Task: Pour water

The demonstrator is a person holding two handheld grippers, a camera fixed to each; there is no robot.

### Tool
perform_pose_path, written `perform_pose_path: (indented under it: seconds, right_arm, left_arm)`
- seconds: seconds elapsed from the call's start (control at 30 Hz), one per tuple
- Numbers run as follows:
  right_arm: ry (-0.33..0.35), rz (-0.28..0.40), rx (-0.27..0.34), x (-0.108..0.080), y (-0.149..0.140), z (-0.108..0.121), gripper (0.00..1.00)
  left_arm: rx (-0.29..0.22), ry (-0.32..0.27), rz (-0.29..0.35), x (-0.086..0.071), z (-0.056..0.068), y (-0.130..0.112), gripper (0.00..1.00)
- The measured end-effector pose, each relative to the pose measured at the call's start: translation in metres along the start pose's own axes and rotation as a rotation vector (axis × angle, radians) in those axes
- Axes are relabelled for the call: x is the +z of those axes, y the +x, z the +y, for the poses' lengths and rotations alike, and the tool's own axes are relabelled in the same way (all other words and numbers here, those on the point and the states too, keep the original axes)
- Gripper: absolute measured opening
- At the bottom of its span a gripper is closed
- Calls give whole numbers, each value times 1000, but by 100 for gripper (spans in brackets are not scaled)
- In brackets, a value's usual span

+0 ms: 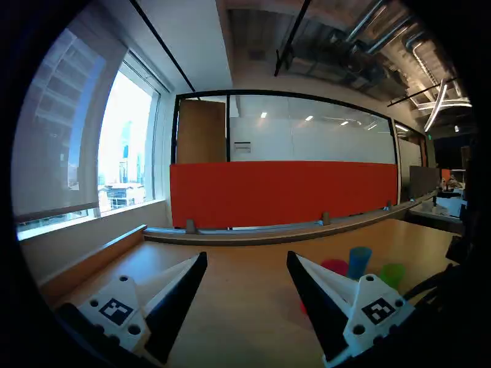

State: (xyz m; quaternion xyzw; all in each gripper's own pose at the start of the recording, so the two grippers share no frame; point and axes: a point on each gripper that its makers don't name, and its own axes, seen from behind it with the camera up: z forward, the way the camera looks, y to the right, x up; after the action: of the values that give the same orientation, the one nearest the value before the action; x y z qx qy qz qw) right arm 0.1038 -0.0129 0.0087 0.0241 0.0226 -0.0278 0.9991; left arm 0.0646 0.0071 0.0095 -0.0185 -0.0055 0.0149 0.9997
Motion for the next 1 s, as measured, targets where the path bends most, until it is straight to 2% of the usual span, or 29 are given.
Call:
perform_pose_path:
  seconds: [0.3, 0.67, 1.0]
  right_arm:
    - [-2, -3, -3, 3, 4, 1, 100]
    - [3, -4, -7, 6, 11, -1, 100]
    - [27, -4, -12, 9, 16, -7, 100]
  left_arm:
    - [5, -6, -12, 4, 2, 3, 96]
    - [7, -5, -36, 10, -2, 6, 96]
    - [14, -35, -48, 12, 3, 11, 96]
